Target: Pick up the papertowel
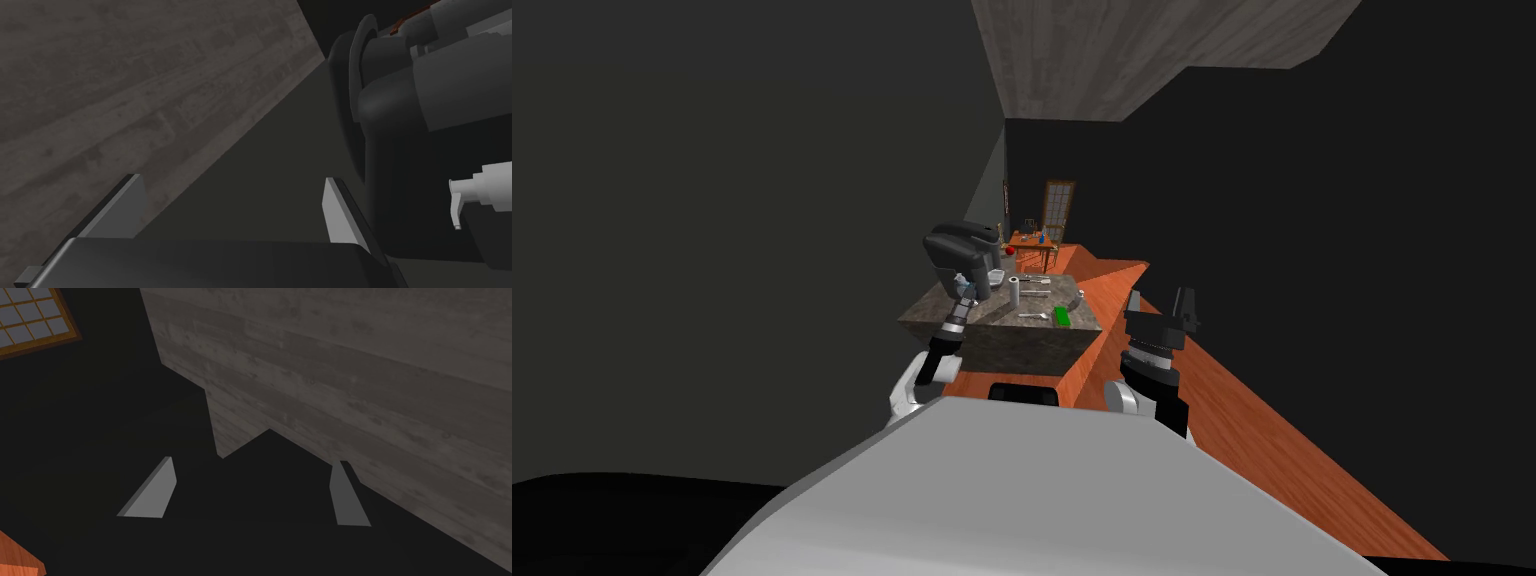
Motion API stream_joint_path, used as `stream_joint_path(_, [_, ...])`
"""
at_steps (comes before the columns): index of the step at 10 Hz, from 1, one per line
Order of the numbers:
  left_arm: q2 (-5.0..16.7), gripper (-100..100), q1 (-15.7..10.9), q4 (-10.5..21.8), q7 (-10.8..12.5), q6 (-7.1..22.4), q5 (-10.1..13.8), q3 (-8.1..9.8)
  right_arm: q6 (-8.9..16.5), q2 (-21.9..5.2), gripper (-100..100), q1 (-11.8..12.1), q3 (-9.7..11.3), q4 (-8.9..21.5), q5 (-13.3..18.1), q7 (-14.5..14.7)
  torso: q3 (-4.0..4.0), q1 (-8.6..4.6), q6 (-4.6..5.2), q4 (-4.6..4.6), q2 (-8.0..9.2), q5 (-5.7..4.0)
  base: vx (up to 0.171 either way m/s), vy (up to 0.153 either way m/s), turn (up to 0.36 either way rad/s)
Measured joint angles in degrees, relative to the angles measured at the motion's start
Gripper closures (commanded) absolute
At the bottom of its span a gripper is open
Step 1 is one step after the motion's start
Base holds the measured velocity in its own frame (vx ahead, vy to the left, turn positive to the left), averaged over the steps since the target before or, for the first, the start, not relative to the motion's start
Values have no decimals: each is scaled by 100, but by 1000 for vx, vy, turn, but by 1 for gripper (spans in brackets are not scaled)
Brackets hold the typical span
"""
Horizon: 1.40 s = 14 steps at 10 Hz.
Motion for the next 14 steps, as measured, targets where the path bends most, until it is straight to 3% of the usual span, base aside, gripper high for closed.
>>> stream_joint_path(9, [426,-100,-390,1097,-735,492,-915,103,0,0,0,0,0,0,0,0,-4,-14,-1,-2,-7,-4,22,-96,-50])
stream_joint_path(14, [764,-100,-496,1735,-1092,702,-1463,290,0,0,0,1,0,0,0,0,-19,-26,-2,-7,-34,-6,77,-127,-26])
